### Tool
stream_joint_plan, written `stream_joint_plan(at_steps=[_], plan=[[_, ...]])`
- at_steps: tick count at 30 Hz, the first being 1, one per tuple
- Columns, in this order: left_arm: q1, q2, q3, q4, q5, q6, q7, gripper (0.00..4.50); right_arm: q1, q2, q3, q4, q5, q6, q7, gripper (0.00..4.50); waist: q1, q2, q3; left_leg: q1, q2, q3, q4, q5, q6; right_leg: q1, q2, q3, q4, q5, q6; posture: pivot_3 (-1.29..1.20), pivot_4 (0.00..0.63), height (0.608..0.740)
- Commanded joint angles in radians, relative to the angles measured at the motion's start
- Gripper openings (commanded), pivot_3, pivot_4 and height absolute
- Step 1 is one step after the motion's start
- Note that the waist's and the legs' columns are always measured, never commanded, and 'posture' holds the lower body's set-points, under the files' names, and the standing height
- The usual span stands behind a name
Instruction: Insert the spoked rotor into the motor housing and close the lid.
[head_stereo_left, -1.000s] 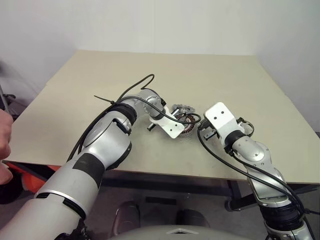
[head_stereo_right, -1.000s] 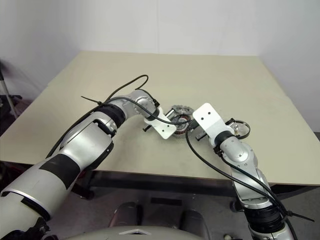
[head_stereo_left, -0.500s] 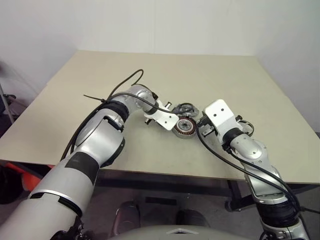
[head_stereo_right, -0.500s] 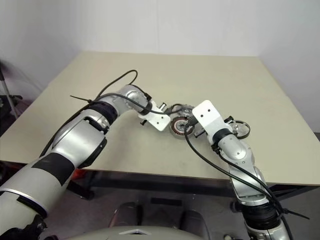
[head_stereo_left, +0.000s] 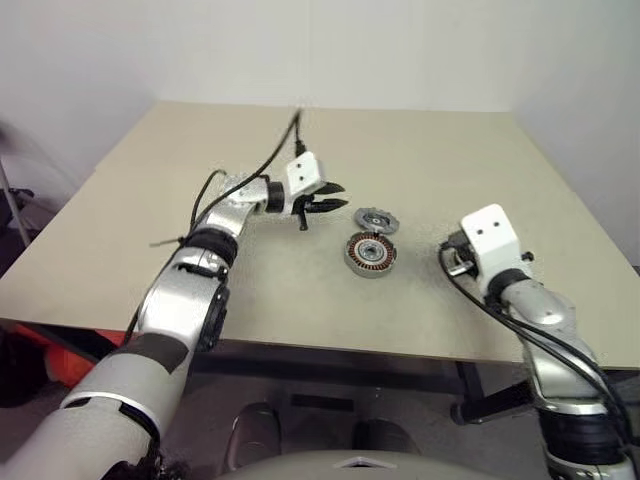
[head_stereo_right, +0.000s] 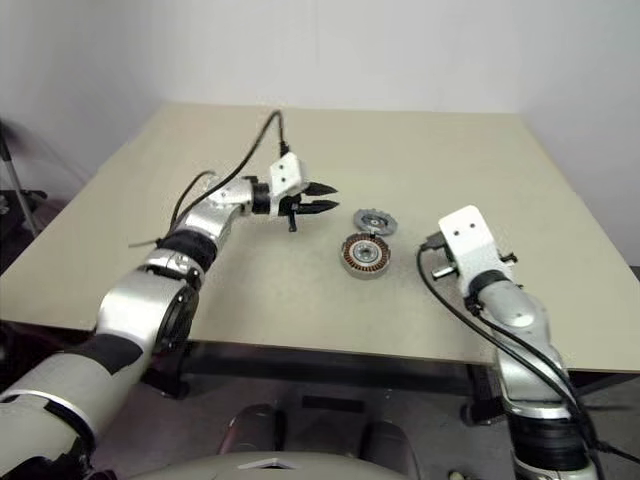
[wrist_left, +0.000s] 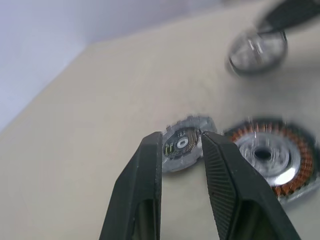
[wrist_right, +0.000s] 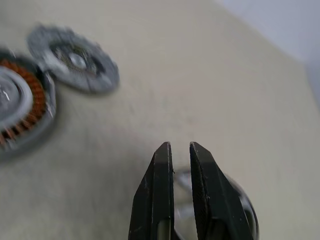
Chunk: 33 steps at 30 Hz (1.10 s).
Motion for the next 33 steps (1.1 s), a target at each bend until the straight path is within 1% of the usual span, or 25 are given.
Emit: stream_joint_plan(at_steps=[1, 4, 8, 12, 13, 15, 17, 18, 19, 21, 22, 23, 25, 30, 33], plan=[[0.115, -0.049, 0.071, -0.242, -0.132, 0.16, 0.086, 1.29, -0.022, -0.012, -0.101, 0.004, 0.07, -0.069, 0.014, 0.62, -0.002, 0.0, 0.0, 0.0, 0.0, 0.0, 0.0, 0.0, 0.0, 0.0, 0.0, 0.0, 0.0, 0.0, 0.0, 0.0, 0.0, 0.74], [0.248, -0.084, 0.067, -0.418, -0.164, 0.254, 0.159, 1.29, -0.029, 0.001, -0.147, 0.057, 0.113, -0.138, 0.007, 0.62, -0.004, 0.0, 0.0, 0.002, 0.001, 0.001, 0.001, 0.0, 0.0, 0.001, 0.0, 0.0, 0.001, 0.0, -0.001, 0.0, 0.0, 0.74], [0.361, -0.093, 0.02, -0.607, -0.212, 0.429, 0.151, 1.29, 0.007, -0.007, -0.15, 0.113, 0.17, -0.196, 0.064, 0.62, -0.007, 0.001, -0.001, 0.002, 0.001, 0.002, 0.0, 0.0, 0.0, 0.001, 0.0, 0.0, 0.001, 0.0, -0.001, 0.0, 0.0, 0.74], [0.391, -0.047, -0.008, -0.668, -0.241, 0.511, 0.099, 1.29, 0.034, -0.011, -0.195, 0.154, 0.257, -0.209, 0.124, 0.62, -0.008, 0.002, -0.001, 0.001, 0.001, 0.002, 0.0, 0.0, 0.0, 0.001, 0.0, 0.0, -0.001, 0.0, 0.0, 0.0, 0.0, 0.74], [0.393, -0.034, -0.011, -0.673, -0.247, 0.525, 0.087, 1.29, 0.036, -0.008, -0.215, 0.16, 0.284, -0.203, 0.127, 0.62, -0.009, 0.002, -0.001, 0.002, 0.001, 0.002, 0.0, 0.0, 0.0, 0.001, 0.0, 0.0, -0.001, 0.0, 0.0, 0.0, 0.0, 0.74], [0.401, -0.001, -0.023, -0.678, -0.251, 0.535, 0.057, 1.29, 0.03, 0.02, -0.293, 0.174, 0.369, -0.131, 0.098, 0.62, -0.01, 0.004, -0.002, 0.002, 0.001, 0.002, 0.0, 0.0, 0.0, 0.001, 0.0, 0.0, -0.001, 0.0, 0.0, 0.0, 0.0, 0.74], [0.406, 0.02, -0.035, -0.678, -0.252, 0.538, 0.036, 1.29, 0.04, 0.037, -0.331, 0.17, 0.426, -0.1, 0.094, 0.62, -0.011, 0.006, -0.003, 0.002, 0.001, 0.002, 0.0, 0.0, 0.0, 0.001, 0.0, 0.0, -0.001, 0.0, 0.0, 0.0, 0.0, 0.74], [0.407, 0.027, -0.04, -0.676, -0.252, 0.538, 0.029, 1.33, 0.043, 0.044, -0.339, 0.161, 0.446, -0.083, 0.088, 0.98, -0.011, 0.006, -0.004, 0.002, 0.001, 0.002, 0.0, 0.0, 0.0, 0.0, 0.0, 0.0, -0.001, 0.0, 0.0, 0.0, 0.0, 0.74], [0.407, 0.033, -0.046, -0.673, -0.248, 0.534, 0.025, 1.33, 0.046, 0.05, -0.346, 0.156, 0.454, -0.06, 0.07, 1.17, -0.011, 0.006, -0.004, 0.002, 0.001, 0.002, 0.0, 0.0, 0.0, 0.0, 0.0, 0.0, -0.001, 0.0, 0.0, 0.0, 0.0, 0.74], [0.407, 0.041, -0.055, -0.666, -0.24, 0.525, 0.025, 1.33, 0.045, 0.063, -0.36, 0.149, 0.474, -0.01, 0.028, 1.84, -0.012, 0.007, -0.004, 0.001, 0.001, 0.002, 0.0, 0.0, 0.0, 0.0, 0.0, 0.0, -0.001, 0.0, 0.0, 0.0, 0.0, 0.74], [0.405, 0.043, -0.059, -0.661, -0.237, 0.521, 0.025, 1.33, 0.038, 0.081, -0.376, 0.146, 0.496, 0.024, -0.002, 2.21, -0.012, 0.007, -0.004, 0.002, 0.001, 0.002, 0.0, 0.0, 0.0, 0.0, 0.0, 0.0, -0.001, 0.0, 0.0, 0.0, 0.0, 0.74], [0.403, 0.044, -0.065, -0.653, -0.231, 0.511, 0.027, 1.33, 0.017, 0.113, -0.412, 0.15, 0.551, 0.073, -0.041, 2.52, -0.013, 0.007, -0.004, 0.002, 0.001, 0.002, 0.0, 0.0, 0.0, 0.0, 0.0, 0.0, -0.001, 0.0, 0.001, 0.0, 0.0, 0.74], [0.399, 0.045, -0.074, -0.64, -0.224, 0.497, 0.03, 1.33, -0.023, 0.172, -0.475, 0.155, 0.662, 0.174, -0.112, 2.52, -0.018, 0.009, -0.005, 0.002, 0.001, 0.002, -0.001, 0.0, 0.0, 0.0, 0.0, 0.0, -0.001, -0.001, 0.002, 0.0, 0.0, 0.74], [0.398, 0.041, -0.095, -0.634, -0.215, 0.478, 0.031, 1.33, -0.109, 0.25, -0.571, 0.204, 0.795, 0.308, -0.266, 2.52, -0.028, 0.011, -0.007, 0.002, 0.0, 0.002, -0.002, 0.001, -0.001, 0.0, 0.0, 0.0, -0.001, -0.003, 0.005, 0.0, 0.0, 0.74], [0.396, 0.045, -0.103, -0.632, -0.21, 0.465, 0.038, 1.33, -0.144, 0.27, -0.601, 0.247, 0.845, 0.352, -0.328, 2.52, -0.028, 0.012, -0.007, 0.001, 0.0, 0.002, -0.003, 0.001, -0.002, -0.001, 0.0, 0.0, -0.001, 0.0, 0.001, 0.0, 0.0, 0.74]])
